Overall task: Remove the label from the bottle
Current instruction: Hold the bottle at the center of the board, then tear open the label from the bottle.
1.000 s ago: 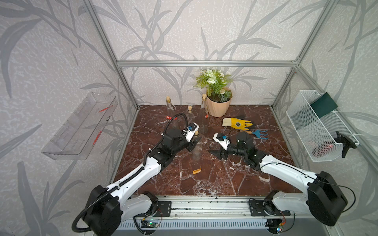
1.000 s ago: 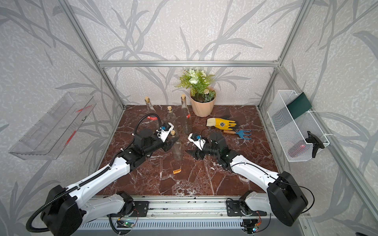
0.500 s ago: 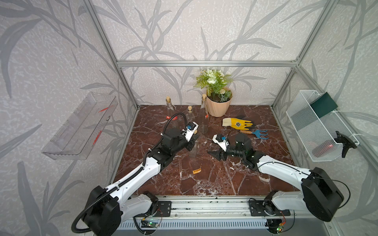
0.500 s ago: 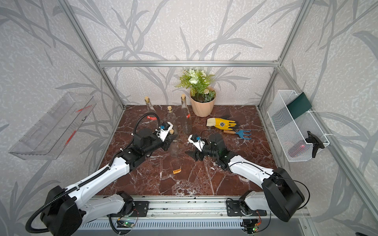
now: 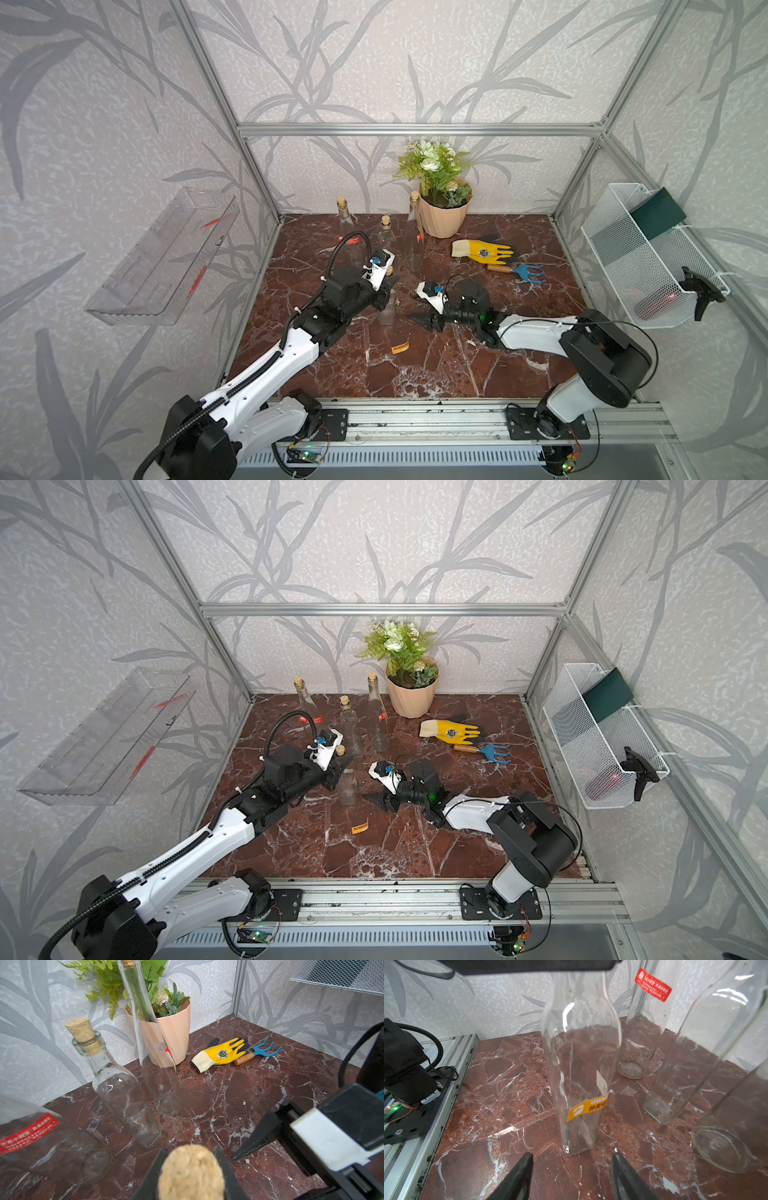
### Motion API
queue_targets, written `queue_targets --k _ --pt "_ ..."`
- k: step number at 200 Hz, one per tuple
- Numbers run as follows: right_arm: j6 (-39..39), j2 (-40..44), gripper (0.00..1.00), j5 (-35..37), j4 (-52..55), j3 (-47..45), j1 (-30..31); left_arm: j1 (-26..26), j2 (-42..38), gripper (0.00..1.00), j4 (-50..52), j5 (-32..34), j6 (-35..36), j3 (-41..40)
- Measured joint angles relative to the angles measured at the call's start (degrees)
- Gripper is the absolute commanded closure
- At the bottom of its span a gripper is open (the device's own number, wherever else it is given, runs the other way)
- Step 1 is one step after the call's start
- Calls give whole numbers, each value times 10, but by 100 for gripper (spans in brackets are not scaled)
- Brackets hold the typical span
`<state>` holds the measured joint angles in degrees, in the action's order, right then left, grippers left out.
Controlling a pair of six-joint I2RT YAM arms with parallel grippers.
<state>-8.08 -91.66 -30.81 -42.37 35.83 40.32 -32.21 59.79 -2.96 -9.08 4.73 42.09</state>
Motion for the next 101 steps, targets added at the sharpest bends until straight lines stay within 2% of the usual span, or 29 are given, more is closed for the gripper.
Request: queue_targets --k 40,101 --pt "25 -46 50 -5 -74 0 7 0 -13 100 -1 5 -7 -14" --pt "40 -71 56 -8 -115 10 14 -3 -16 100 -15 5 -20 -23"
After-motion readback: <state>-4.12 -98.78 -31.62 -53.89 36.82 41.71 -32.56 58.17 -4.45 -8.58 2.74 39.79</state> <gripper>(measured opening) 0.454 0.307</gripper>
